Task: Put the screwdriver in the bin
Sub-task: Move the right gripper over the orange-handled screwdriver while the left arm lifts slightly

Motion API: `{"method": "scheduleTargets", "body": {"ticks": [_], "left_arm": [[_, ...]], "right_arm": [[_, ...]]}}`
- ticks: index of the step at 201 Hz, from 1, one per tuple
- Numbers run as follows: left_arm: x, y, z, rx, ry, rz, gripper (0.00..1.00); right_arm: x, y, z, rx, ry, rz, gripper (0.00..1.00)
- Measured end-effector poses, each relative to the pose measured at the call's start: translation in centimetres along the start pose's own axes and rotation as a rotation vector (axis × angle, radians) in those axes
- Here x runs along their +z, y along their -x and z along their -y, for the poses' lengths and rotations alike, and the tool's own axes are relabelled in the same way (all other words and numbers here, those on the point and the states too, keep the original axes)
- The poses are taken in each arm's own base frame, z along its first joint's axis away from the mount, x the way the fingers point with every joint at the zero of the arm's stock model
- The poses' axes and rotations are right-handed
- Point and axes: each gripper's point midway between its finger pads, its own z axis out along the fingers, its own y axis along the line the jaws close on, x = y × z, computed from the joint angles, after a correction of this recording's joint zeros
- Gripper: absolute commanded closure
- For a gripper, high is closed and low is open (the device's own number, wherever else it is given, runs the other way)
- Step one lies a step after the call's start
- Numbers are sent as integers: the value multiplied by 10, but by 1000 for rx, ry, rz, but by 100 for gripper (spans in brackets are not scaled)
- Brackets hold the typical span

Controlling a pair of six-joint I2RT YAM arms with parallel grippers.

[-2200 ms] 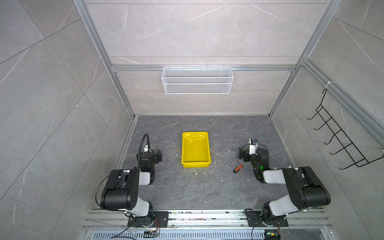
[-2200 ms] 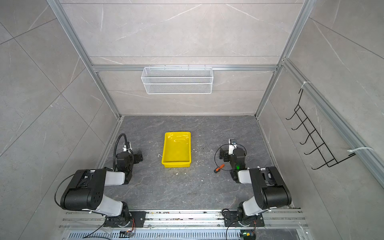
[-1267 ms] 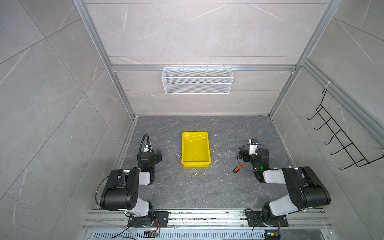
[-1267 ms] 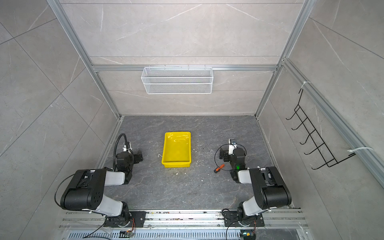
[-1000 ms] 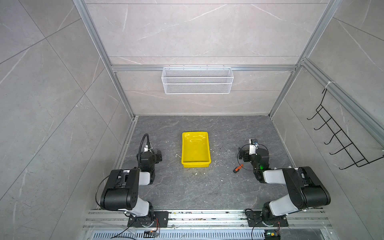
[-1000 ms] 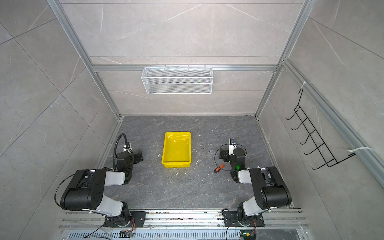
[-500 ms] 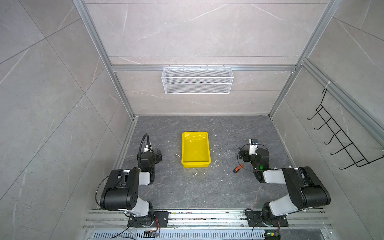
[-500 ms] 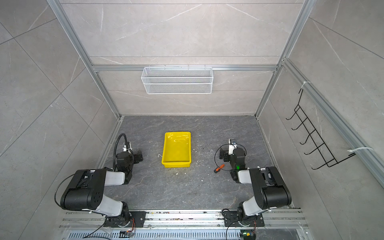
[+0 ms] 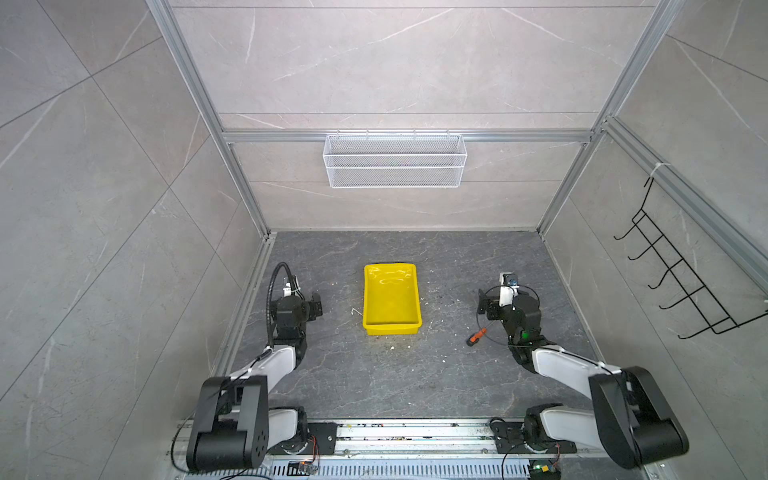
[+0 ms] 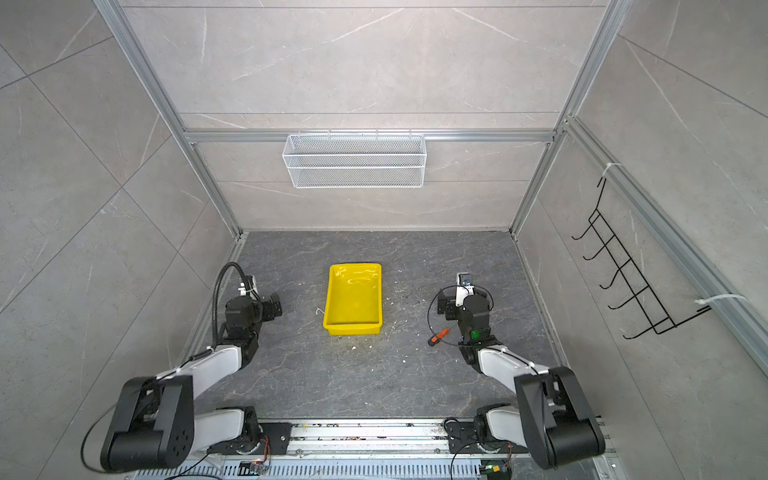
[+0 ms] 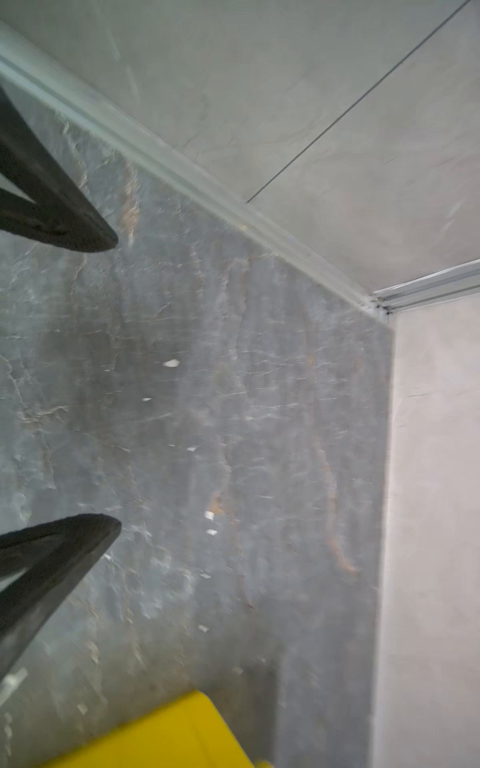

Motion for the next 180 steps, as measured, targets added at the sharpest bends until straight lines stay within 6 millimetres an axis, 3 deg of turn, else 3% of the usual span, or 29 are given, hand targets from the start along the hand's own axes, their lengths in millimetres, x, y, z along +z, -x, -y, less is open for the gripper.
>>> {"method": "scheduleTargets", "body": {"ticks": [18,35,45,60,76,94,115,136,146,180], "left_arm": [[-23,34,10,-28,-55,46,0],[-49,48,21,-66,-127,29,0],[-64,53,23,-115,-149,17,0],[-81,51,16,-208,-137,3,0],[-89,32,3,-320,-75,-28,0],[-92,-4,-16,-457,39,-82,0],[-92,-46,-26,-534,115,-154,5],[-93,-69,-26,-559,129,-217,1],[-93,-74,-24,-557,129,-242,0],[-91,-104,-7,-453,124,-375,0]], "right_arm": [[-15,27,-1,0,11,15,1],[-28,62,2,22,5,49,1],[-34,81,13,88,-55,54,0],[-38,97,42,227,-223,9,0],[-37,104,64,300,-366,-57,0],[-31,88,68,336,-415,-125,0],[-36,32,54,365,-344,-226,1],[-48,-15,35,411,-242,-304,1],[-50,-21,28,439,-203,-319,1],[-41,-14,16,531,-152,-314,0]]}}
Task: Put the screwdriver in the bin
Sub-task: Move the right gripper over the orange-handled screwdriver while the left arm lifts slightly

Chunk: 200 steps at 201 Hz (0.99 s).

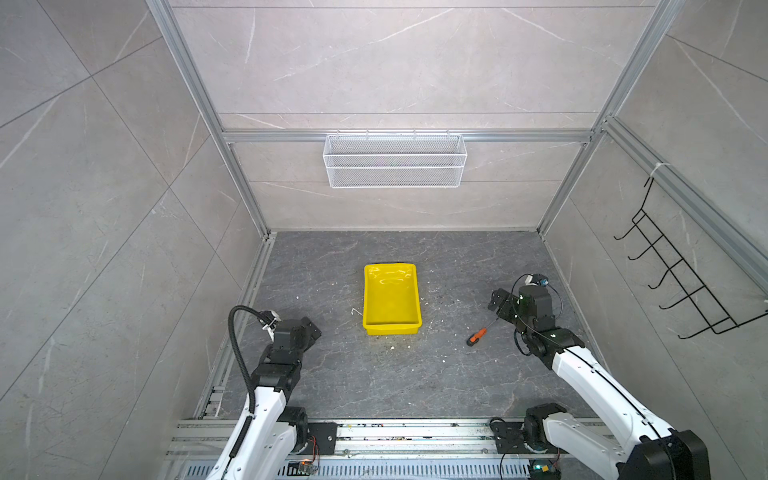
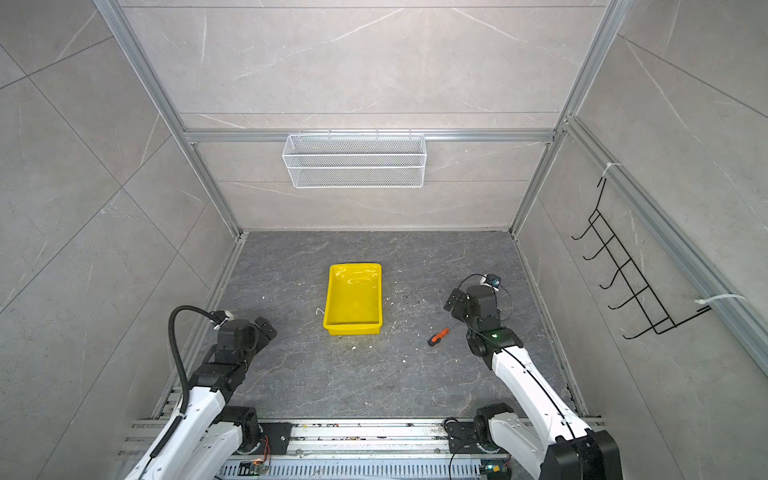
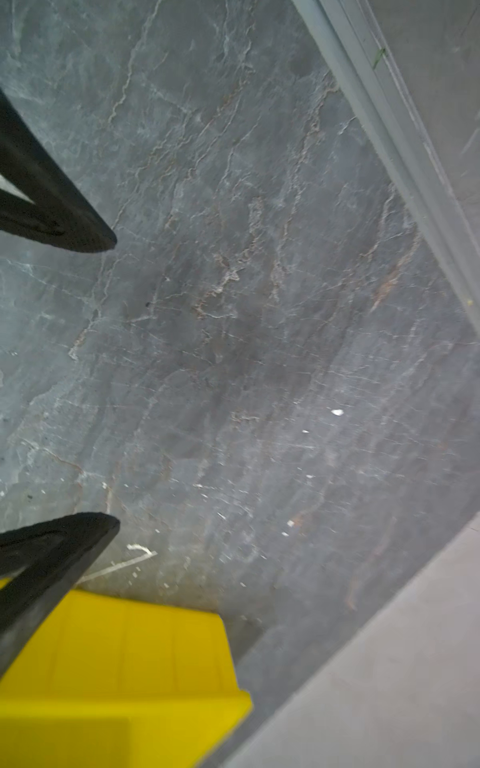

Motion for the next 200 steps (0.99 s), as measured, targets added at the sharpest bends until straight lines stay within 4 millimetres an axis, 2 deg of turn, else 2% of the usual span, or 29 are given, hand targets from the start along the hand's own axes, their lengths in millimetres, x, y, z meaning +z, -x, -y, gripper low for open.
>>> {"method": "scheduleTargets", "body": {"ticks": [16,30,55,97,123,150,177,188,200], "left_arm": [[3,-16,7,96,7,-39,0],[1,-20,14,149,-3,-35,0],[-1,-15,12,162,14,-1,0],[-3,-9,7,144,40,29,0],[0,-7,-3,119,104,50,0],[10,-15,-5,59,161,4,0],[19,-22,25,5,107,-17,0],[20,-16,43,-7,76,-10,0],[20,1,68,-26,38,20,0]], "right_arm": [[7,-4,3,34,-26,-9,0],[12,-10,4,48,-35,-19,0],[21,-24,-4,41,-7,-81,0],[47,-56,-16,45,31,-201,3],[45,-46,-22,51,68,-151,2],[31,-33,-29,36,119,-101,1],[11,-30,-30,22,126,-136,1],[6,-34,-28,38,102,-179,2],[3,-43,-24,56,78,-240,2]]}}
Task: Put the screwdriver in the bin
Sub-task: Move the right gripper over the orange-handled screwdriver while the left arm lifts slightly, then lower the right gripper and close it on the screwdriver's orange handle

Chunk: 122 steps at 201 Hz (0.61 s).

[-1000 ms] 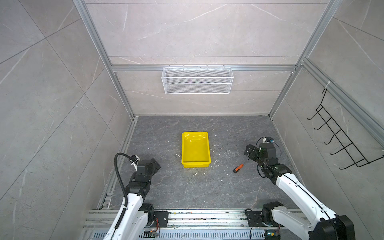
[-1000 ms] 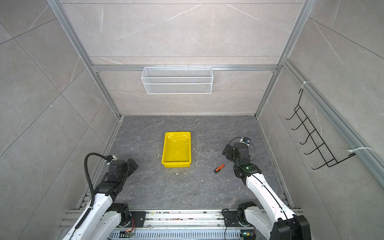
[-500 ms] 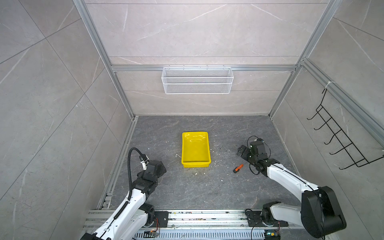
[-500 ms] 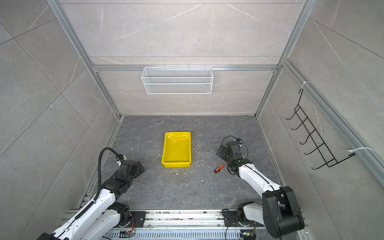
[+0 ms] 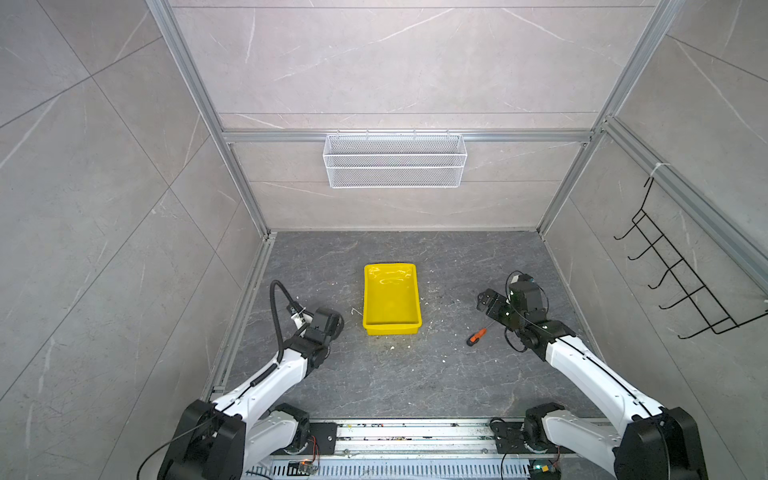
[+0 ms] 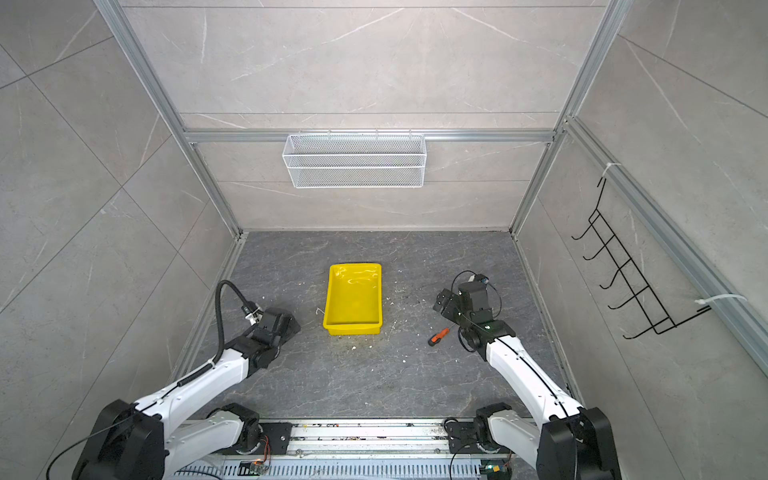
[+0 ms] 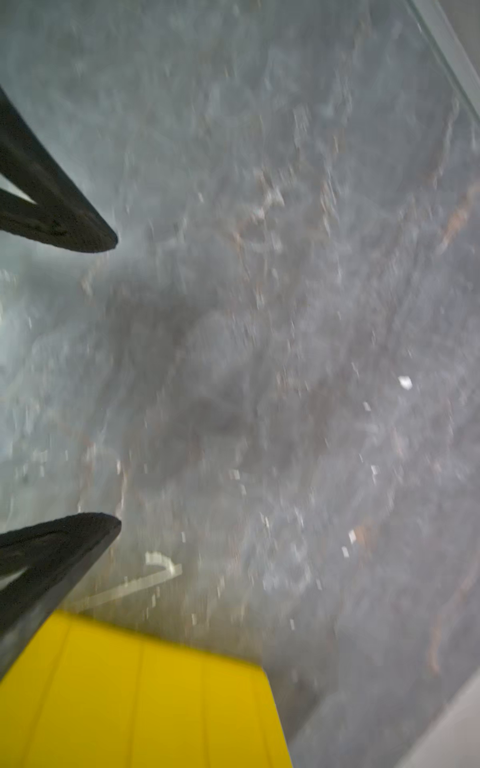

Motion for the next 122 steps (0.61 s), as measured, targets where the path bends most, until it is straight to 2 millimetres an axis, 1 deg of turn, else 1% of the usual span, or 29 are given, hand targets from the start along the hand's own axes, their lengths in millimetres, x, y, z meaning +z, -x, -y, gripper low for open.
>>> {"method": "scheduleTargets", "body": {"ticks": [12,22,33,42,54,68,85,94,104,122], "left_arm": [[-2,22,22,-7,-31,51,0],[-4,39,35,10,-38,99,0],[-4,52,40,37,-21,141,0],[-3,56,39,55,6,155,0],[0,55,37,85,32,158,0],[5,49,34,111,34,150,0],[13,34,31,142,21,119,0],[17,26,29,156,13,97,0],[19,20,31,163,-3,77,0],[20,17,38,159,-48,66,0]], "right_arm": [[3,-15,4,26,-23,-81,3],[6,-29,9,52,-42,-150,3],[6,-44,14,82,-64,-217,3],[5,-53,17,112,-75,-257,3],[3,-59,17,162,-78,-286,5],[1,-63,16,228,-73,-295,9],[2,-71,19,324,-77,-303,15],[4,-77,22,368,-87,-310,16],[7,-83,27,413,-101,-317,16],[13,-90,32,473,-134,-331,17]]}}
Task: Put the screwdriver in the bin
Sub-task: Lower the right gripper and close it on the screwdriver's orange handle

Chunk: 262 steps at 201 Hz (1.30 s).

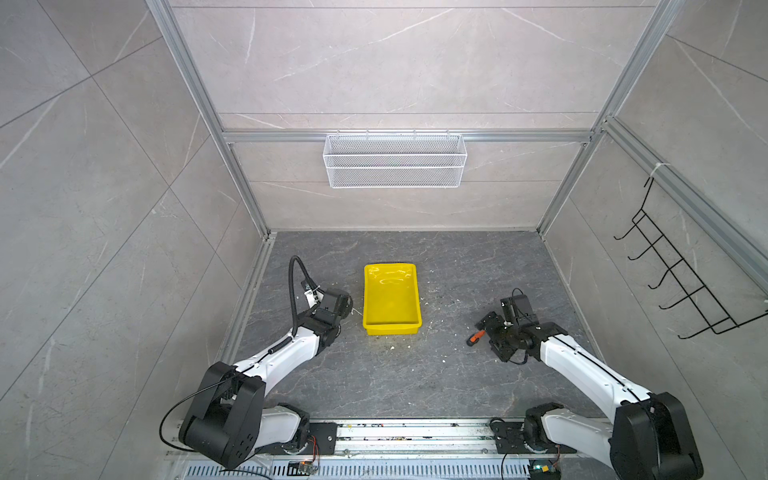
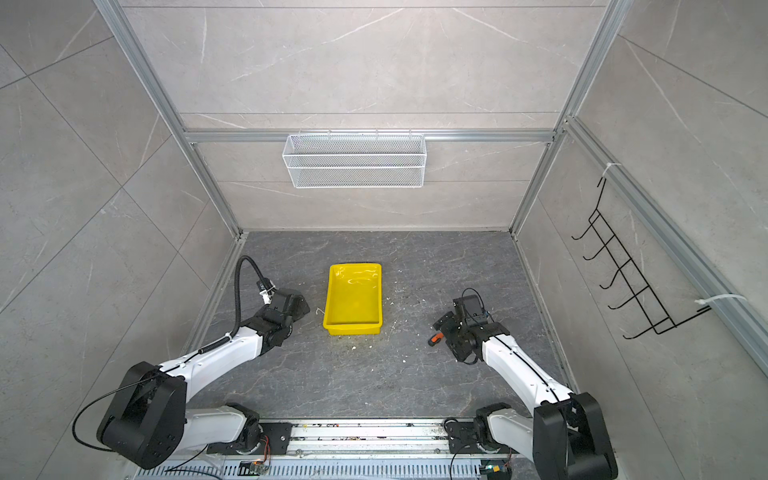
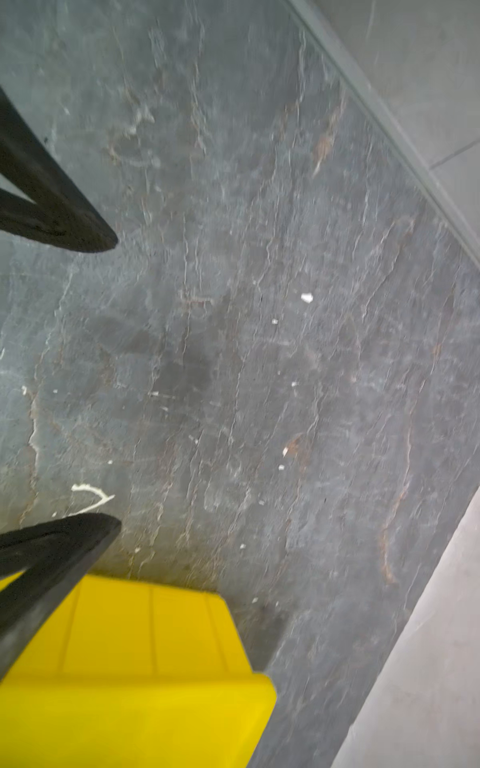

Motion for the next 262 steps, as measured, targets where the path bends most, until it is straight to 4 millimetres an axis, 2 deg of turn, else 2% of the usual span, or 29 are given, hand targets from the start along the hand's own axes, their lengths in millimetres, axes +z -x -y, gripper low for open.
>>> {"method": "scheduleTargets", "body": {"ticks": [28,57,80,121,221,254,262], "left_arm": [[4,-7,9,-23,-73,3,0],[10,-17,12,-18,-98,-35,0],[10,-16,16,-21,-116,-34,0],[9,-11,21,-35,-136,-14,0],[10,-9,18,-37,-123,-7,2],[7,-6,14,-39,-108,7,2],[6,-4,14,-40,-106,11,2]], "right_arm": [[10,0,3,42,-50,-16,30],[17,-5,-2,35,-81,-16,33],[19,-12,-4,10,-92,-9,35],[30,-12,0,27,-145,-9,49],[41,-10,-2,42,-147,4,54],[41,-9,-1,41,-148,7,59],[41,-9,-1,41,-148,7,64]]}}
